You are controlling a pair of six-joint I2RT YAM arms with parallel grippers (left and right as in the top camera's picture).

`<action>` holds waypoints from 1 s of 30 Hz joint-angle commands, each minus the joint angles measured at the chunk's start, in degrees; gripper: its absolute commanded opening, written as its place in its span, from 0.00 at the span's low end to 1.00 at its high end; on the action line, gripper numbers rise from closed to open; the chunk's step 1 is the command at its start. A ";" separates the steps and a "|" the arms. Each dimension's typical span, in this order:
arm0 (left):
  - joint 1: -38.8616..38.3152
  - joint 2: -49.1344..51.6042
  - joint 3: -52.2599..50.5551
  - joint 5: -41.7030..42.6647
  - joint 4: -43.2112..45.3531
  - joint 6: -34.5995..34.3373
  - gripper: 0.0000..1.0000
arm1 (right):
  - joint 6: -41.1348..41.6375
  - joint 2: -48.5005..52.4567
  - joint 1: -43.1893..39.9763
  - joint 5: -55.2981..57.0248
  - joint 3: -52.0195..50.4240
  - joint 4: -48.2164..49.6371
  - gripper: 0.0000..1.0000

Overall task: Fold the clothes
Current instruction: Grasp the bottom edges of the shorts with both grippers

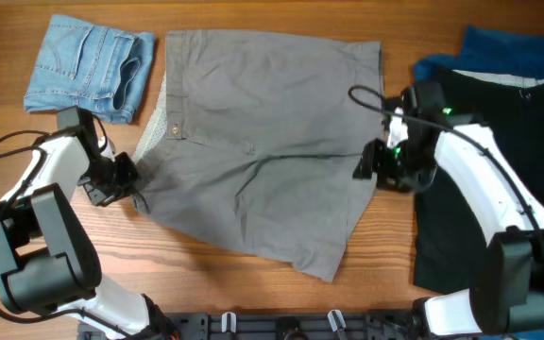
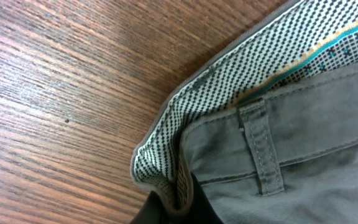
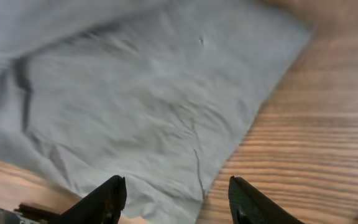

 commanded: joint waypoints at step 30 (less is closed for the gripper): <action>0.31 -0.07 -0.55 2.86 -2.73 -1.18 0.04 | 32.94 -8.13 27.71 7.13 -18.21 2.95 0.04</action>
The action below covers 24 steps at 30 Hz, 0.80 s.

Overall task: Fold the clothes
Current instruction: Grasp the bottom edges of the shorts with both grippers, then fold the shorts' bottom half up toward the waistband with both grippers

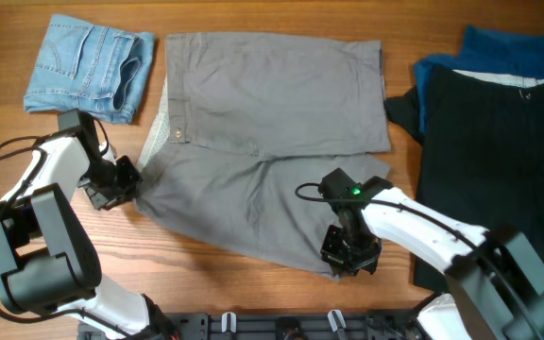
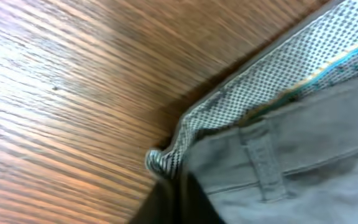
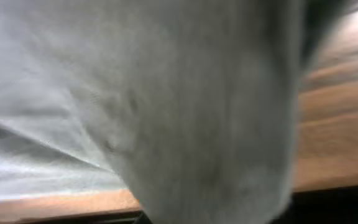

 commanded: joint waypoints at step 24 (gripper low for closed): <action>0.24 -27.76 5.44 -4.28 -24.04 -2.95 0.04 | -21.64 -12.26 -10.78 12.87 34.14 -22.25 0.04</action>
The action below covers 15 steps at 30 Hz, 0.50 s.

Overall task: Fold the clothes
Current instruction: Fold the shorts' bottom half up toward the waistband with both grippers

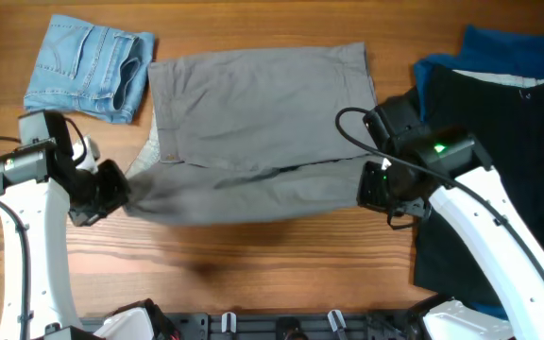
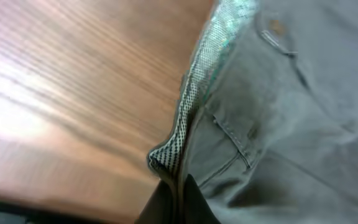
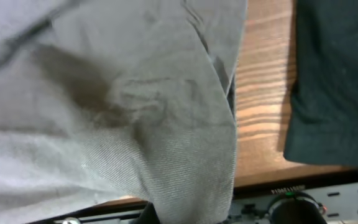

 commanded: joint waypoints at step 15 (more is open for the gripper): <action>-6.38 1.53 0.59 4.90 33.88 -0.72 0.04 | -7.30 12.46 -9.68 7.30 1.88 50.38 0.05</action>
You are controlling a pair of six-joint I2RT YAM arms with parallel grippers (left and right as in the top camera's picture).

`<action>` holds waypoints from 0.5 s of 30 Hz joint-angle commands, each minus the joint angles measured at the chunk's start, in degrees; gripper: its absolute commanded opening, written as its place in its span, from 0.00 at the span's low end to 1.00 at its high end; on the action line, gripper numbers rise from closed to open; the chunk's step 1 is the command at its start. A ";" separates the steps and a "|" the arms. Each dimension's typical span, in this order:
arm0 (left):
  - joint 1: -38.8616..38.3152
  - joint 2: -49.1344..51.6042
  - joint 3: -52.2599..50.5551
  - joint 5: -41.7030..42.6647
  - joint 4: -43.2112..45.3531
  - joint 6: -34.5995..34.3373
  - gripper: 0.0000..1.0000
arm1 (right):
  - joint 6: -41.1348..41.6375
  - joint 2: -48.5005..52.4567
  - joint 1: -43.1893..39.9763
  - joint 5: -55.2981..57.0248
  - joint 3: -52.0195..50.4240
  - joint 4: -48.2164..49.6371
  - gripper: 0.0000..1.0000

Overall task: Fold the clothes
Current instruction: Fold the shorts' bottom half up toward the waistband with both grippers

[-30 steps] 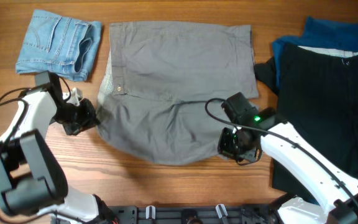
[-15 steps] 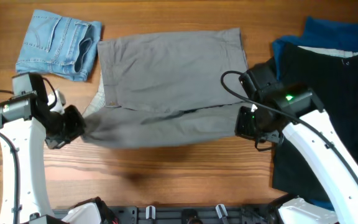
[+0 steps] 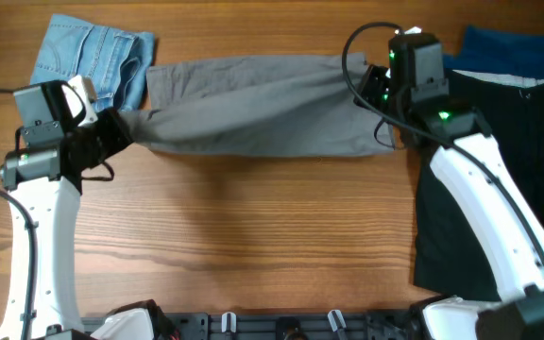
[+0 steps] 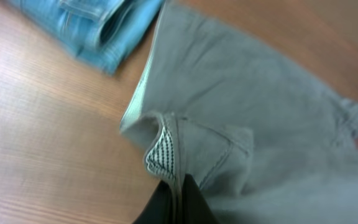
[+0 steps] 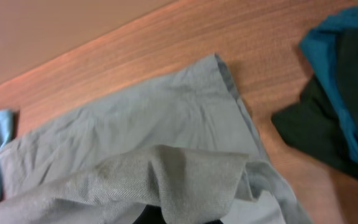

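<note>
Grey shorts (image 3: pixel 253 104) lie doubled over lengthwise at the back of the table, stretched between both arms. My left gripper (image 3: pixel 111 127) is shut on the waistband corner (image 4: pixel 163 149), whose dotted lining shows in the left wrist view. My right gripper (image 3: pixel 385 80) is shut on the hem end of the shorts (image 5: pixel 185 174), lifted above the lower layer (image 5: pixel 135 124). The fingertips of both are hidden under cloth.
Folded blue jeans (image 3: pixel 88 57) sit at the back left, just beside the waistband. A black garment (image 3: pixel 499 170) over a blue one (image 3: pixel 508 42) covers the right side. Bare wooden table (image 3: pixel 253 236) fills the front.
Both grippers have moved toward the back of the table with the shorts' near edge, which now lies over the far half. The shorts are now a narrow band.
The shorts lay spread flat, left gripper at the waistband corner, right gripper open by the right edge. Then the right gripper was at the near hem corner. Then both held the near edge lifted; now it is carried over the back half.
</note>
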 commanded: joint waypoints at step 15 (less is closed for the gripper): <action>-6.80 24.35 0.59 -6.03 29.44 -3.17 0.91 | -7.82 20.76 -1.55 1.79 1.09 21.77 0.49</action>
